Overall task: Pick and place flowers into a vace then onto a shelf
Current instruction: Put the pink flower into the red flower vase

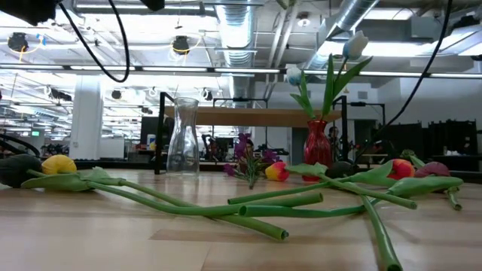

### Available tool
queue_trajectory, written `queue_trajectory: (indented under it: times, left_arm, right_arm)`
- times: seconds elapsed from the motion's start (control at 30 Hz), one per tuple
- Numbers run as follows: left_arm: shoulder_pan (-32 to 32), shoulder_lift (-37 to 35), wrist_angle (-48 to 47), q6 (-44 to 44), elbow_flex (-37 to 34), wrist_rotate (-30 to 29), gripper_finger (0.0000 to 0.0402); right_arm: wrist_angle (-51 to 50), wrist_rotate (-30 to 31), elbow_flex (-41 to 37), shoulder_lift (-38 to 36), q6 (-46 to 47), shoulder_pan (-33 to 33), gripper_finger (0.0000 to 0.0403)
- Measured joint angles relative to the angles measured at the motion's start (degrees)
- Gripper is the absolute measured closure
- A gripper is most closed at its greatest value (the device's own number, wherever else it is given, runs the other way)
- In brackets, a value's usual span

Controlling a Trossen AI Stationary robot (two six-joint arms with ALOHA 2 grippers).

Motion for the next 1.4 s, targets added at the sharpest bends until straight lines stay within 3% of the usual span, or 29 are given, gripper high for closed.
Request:
queue_trajectory:
  times: [0.27, 1.17, 1.4]
  left_arm:
    - [0.1, 4.1, 7.5, 0.1, 0.3, -3.3, 0.0228]
    - [2.3, 4.1, -3.0, 1.3, 7.2, -5.7, 0.0229]
    - [2.3, 4.1, -3.1, 2.1, 7.2, -6.2, 0.0280]
  right_arm:
    - [0.0, -1.0, 0.0, 0.0, 0.0, -0.8, 0.0403]
    - [-0.9, -0.9, 0.0, 0.0, 0.0, -1.0, 0.0397]
    - [-0.9, -0.9, 0.0, 0.0, -0.4, -1.0, 0.0400]
